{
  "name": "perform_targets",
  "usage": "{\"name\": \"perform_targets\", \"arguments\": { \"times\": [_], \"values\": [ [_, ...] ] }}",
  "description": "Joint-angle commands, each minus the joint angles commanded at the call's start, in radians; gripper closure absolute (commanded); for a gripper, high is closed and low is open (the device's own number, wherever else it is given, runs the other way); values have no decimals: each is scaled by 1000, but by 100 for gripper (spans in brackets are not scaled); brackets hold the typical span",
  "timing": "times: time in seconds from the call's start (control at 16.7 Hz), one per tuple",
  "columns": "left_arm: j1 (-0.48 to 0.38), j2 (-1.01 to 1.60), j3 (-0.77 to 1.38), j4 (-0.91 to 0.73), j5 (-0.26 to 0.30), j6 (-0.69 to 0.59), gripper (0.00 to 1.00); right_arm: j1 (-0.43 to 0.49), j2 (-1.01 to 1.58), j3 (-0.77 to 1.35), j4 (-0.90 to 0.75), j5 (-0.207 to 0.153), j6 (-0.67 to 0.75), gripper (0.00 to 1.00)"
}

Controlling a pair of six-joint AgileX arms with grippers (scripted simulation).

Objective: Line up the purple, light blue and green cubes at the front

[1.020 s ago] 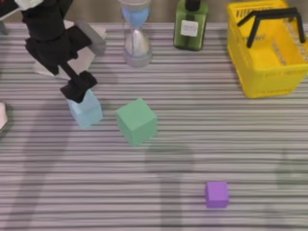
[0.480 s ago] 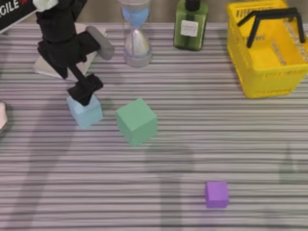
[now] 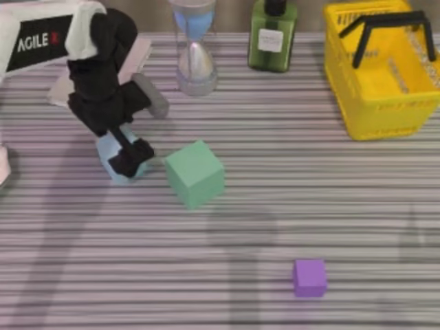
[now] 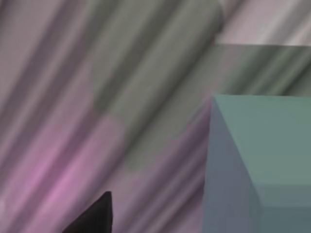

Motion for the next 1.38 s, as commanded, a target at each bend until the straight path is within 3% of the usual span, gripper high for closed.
{"name": "perform_targets", "arguments": {
  "times": [0.36,1.14,1.38],
  "values": [
    [0,20,-36,46,0,1,0,0,0,0,0,0,0,0],
    [0,20,-36,46,0,1,98,0,0,0,0,0,0,0],
    [0,20,-36,46,0,1,100,0,0,0,0,0,0,0]
  ]
}}
